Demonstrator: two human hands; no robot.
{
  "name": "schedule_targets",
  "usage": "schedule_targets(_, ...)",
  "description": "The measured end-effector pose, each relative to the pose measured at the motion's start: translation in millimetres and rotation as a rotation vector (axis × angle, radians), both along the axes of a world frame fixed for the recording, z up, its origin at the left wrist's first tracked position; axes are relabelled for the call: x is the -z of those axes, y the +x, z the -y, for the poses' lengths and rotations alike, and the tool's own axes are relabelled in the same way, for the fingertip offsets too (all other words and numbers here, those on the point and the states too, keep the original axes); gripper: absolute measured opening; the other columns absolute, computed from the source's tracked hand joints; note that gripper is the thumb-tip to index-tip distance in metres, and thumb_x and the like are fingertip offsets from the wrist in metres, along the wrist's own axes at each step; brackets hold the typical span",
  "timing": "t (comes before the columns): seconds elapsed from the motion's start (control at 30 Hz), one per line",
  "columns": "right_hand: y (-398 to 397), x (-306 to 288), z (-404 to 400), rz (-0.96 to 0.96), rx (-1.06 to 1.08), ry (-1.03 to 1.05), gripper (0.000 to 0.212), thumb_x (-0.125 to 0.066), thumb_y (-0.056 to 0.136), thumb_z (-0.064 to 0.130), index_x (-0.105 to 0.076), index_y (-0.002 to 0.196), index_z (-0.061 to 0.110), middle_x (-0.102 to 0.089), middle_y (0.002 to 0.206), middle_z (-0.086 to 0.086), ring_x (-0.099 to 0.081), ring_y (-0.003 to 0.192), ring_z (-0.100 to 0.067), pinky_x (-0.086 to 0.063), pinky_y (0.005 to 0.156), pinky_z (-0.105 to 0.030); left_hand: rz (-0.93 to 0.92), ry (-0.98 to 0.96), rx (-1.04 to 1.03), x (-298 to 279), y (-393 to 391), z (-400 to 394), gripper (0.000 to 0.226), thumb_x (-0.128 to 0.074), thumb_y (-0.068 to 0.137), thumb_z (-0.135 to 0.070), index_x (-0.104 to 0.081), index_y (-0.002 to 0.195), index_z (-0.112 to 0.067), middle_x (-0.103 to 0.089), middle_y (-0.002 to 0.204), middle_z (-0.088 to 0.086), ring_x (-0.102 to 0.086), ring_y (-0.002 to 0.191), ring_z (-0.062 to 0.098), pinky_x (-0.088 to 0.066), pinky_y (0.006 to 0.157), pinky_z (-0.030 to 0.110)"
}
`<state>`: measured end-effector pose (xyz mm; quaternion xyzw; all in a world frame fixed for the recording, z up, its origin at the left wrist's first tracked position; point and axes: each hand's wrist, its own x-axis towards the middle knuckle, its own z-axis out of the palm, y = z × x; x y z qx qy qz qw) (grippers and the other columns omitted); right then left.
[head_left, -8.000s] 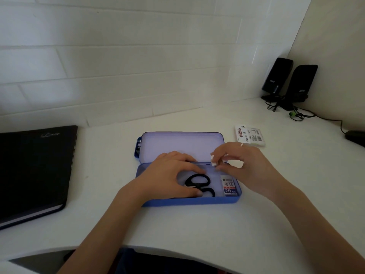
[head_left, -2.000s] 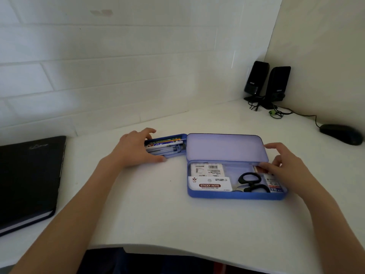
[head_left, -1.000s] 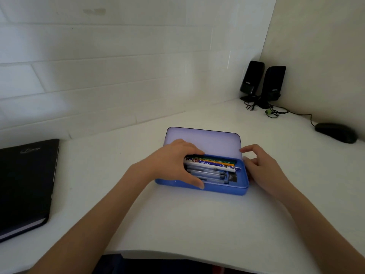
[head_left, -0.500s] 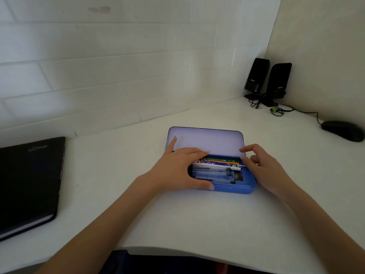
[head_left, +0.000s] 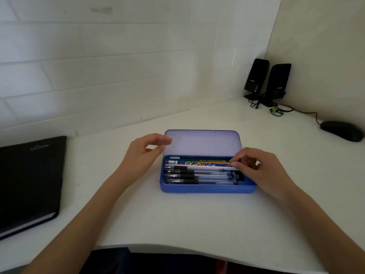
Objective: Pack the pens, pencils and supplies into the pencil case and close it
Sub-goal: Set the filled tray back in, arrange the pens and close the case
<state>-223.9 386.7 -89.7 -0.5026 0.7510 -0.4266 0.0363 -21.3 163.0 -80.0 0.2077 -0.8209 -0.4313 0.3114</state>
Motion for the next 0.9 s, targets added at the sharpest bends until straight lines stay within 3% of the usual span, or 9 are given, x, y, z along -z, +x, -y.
schedule_targets(0.07, 2, -1, 0, -0.016, -0.038, 0.023, 0.015, -0.070, 0.080, 0.019, -0.068, 0.074, 0.033, -0.066, 0.072, 0.006, -0.053, 0.064, -0.012, -0.039, 0.056, -0.016, 0.002, -0.007, -0.052, 5, 8, 7, 0.030, -0.064, 0.085, -0.010, -0.071, 0.078, -0.038, -0.071, 0.083, -0.016, -0.060, 0.079, 0.002, -0.049, 0.071, 0.026)
schedule_targets(0.17, 5, -2, -2, -0.004, -0.102, 0.051, 0.018, -0.072, 0.078, 0.016, -0.069, 0.074, 0.033, -0.064, 0.076, 0.012, -0.051, 0.063, -0.008, -0.035, 0.057, -0.009, 0.066, -0.029, 0.001, 8, 13, 8, 0.018, -0.073, 0.079, -0.018, -0.071, 0.072, -0.035, -0.067, 0.074, -0.017, -0.053, 0.067, 0.000, -0.041, 0.063, 0.021)
schedule_targets(0.43, 7, -6, -5, -0.030, -0.120, 0.124, 0.018, -0.074, 0.075, 0.014, -0.070, 0.074, 0.032, -0.065, 0.079, 0.014, -0.053, 0.064, -0.007, -0.035, 0.057, -0.004, 0.154, -0.061, 0.084, 5, 17, 5, 0.015, -0.072, 0.079, -0.020, -0.073, 0.072, -0.033, -0.068, 0.079, -0.015, -0.055, 0.070, 0.002, -0.040, 0.063, 0.019)
schedule_targets(0.73, 8, -5, -5, -0.066, -0.097, 0.134, 0.022, -0.076, 0.074, 0.014, -0.068, 0.071, 0.034, -0.066, 0.074, 0.011, -0.054, 0.066, -0.005, -0.036, 0.059, -0.005, 0.134, -0.040, 0.113, 0, 20, 3, 0.022, -0.068, 0.081, -0.004, -0.074, 0.072, -0.023, -0.065, 0.077, -0.014, -0.055, 0.073, 0.008, -0.043, 0.069, 0.034)
schedule_targets(0.9, 11, -6, -3, -0.076, -0.100, 0.135, 0.021, -0.076, 0.074, 0.014, -0.068, 0.070, 0.033, -0.065, 0.071, 0.010, -0.054, 0.066, -0.003, -0.037, 0.060, -0.006, 0.143, -0.030, 0.125, 0, 21, 1, 0.020, -0.071, 0.079, -0.008, -0.072, 0.069, -0.025, -0.067, 0.081, -0.015, -0.056, 0.071, 0.002, -0.042, 0.066, 0.023)
